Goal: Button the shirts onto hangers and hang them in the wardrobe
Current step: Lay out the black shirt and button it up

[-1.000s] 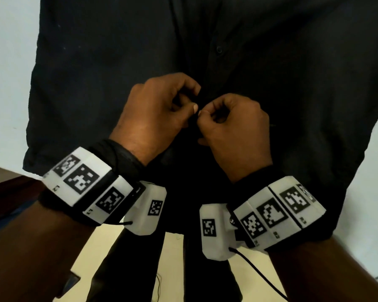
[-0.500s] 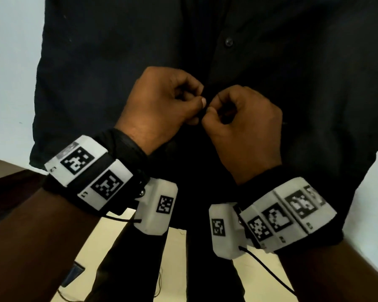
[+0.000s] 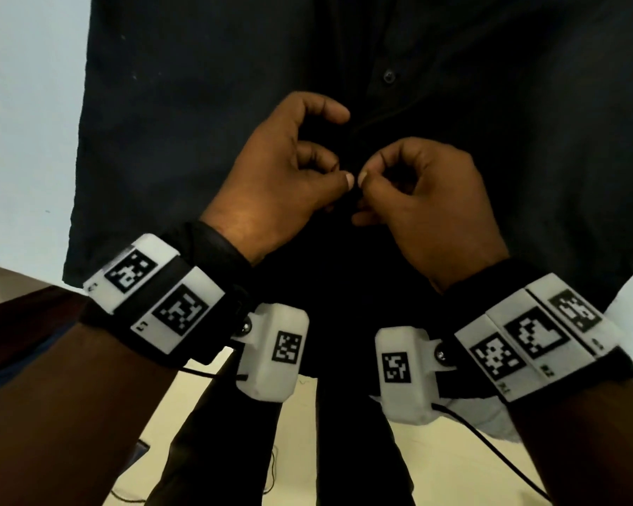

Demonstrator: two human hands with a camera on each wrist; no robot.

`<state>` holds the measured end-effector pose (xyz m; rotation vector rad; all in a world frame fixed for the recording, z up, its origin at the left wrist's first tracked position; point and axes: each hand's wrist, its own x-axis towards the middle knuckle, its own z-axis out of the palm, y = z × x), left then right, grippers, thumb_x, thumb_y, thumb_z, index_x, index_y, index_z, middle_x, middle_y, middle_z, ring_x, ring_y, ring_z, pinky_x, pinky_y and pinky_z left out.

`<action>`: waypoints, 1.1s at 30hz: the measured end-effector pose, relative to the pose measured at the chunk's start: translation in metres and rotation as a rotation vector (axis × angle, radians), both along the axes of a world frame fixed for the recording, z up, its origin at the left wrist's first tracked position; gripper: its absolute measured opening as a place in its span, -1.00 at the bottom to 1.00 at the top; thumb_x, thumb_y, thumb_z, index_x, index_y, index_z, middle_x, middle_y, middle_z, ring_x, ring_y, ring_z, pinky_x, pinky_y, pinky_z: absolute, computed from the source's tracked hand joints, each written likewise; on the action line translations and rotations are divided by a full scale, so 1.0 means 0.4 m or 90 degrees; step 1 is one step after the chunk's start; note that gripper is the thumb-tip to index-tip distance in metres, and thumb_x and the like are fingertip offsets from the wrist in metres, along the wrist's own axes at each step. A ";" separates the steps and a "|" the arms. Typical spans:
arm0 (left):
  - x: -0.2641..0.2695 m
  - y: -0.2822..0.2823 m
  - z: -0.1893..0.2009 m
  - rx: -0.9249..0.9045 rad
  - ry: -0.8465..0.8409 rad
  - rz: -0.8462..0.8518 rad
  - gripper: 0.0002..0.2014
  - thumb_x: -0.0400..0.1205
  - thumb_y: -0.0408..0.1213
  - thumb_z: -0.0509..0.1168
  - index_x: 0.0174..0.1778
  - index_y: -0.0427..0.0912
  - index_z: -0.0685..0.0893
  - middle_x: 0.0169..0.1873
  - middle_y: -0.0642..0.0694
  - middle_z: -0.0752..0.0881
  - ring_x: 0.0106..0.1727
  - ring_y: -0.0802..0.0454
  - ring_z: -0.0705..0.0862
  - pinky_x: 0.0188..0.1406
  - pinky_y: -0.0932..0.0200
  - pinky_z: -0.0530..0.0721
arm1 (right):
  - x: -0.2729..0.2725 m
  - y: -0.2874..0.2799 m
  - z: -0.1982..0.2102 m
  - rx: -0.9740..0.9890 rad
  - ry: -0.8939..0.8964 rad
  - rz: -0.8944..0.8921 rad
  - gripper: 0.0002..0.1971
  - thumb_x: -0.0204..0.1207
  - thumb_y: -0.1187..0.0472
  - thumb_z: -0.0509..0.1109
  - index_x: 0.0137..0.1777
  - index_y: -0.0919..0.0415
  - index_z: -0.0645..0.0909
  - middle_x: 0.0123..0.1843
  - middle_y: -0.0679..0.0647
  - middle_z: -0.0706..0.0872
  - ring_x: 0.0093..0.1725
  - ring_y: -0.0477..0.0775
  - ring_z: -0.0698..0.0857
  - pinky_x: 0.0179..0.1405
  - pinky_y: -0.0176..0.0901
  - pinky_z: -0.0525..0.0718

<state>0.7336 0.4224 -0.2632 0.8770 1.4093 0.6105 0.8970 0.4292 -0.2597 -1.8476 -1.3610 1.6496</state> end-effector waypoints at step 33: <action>-0.029 -0.319 0.046 0.191 0.288 -0.169 -0.79 0.70 -0.20 0.30 0.16 -0.02 0.81 -0.06 0.20 0.74 -0.05 0.30 0.69 0.02 0.39 0.60 | -0.051 -0.248 0.065 0.018 -0.325 0.023 -0.90 0.64 0.08 0.40 -0.10 0.04 0.65 -0.22 -0.09 0.73 -0.16 0.01 0.74 -0.10 -0.08 0.69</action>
